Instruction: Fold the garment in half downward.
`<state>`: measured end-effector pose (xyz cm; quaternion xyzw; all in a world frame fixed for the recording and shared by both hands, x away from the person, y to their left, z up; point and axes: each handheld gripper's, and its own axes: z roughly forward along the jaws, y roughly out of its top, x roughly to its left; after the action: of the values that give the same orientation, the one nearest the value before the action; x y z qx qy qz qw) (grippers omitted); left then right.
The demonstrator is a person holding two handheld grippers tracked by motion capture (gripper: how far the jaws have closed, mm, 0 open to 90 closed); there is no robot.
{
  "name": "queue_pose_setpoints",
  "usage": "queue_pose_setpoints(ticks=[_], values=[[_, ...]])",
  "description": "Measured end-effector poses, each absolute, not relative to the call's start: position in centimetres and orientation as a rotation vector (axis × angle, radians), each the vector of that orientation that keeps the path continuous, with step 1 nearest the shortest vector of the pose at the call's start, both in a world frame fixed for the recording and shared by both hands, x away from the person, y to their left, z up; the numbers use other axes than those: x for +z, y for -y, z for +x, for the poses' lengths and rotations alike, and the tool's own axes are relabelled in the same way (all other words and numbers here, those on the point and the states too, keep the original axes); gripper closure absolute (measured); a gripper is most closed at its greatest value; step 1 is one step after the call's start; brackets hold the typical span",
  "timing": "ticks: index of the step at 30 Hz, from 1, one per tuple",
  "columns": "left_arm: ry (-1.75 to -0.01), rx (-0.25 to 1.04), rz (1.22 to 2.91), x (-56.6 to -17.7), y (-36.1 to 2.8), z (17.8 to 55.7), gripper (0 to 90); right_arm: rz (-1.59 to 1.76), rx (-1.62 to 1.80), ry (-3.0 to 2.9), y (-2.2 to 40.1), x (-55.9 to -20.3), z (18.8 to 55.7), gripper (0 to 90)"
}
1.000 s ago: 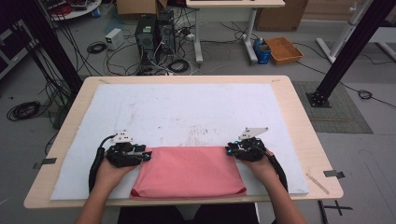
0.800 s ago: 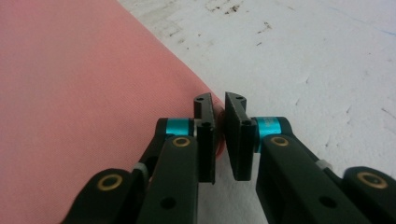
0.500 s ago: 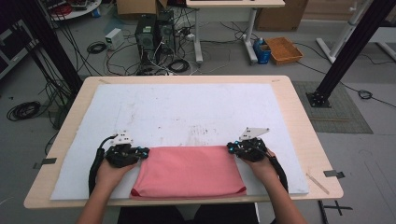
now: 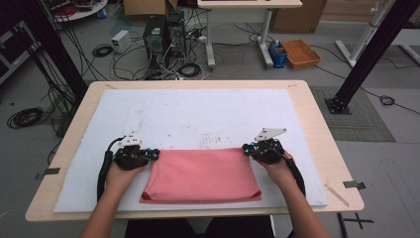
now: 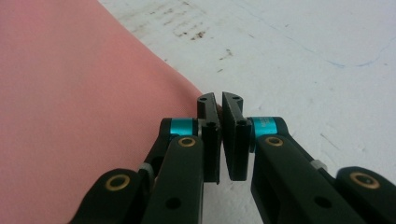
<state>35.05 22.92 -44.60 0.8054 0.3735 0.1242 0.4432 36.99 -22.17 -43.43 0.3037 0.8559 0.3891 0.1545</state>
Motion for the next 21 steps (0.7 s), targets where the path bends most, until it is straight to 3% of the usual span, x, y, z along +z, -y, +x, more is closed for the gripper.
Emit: queue_pose_setpoints(ticks=[21], values=[[-0.972,0.358,1.977,-43.1,-21.9,39.4,84.8,0.940,1.075,-2.412,22.3,-41.7,41.2,86.7]])
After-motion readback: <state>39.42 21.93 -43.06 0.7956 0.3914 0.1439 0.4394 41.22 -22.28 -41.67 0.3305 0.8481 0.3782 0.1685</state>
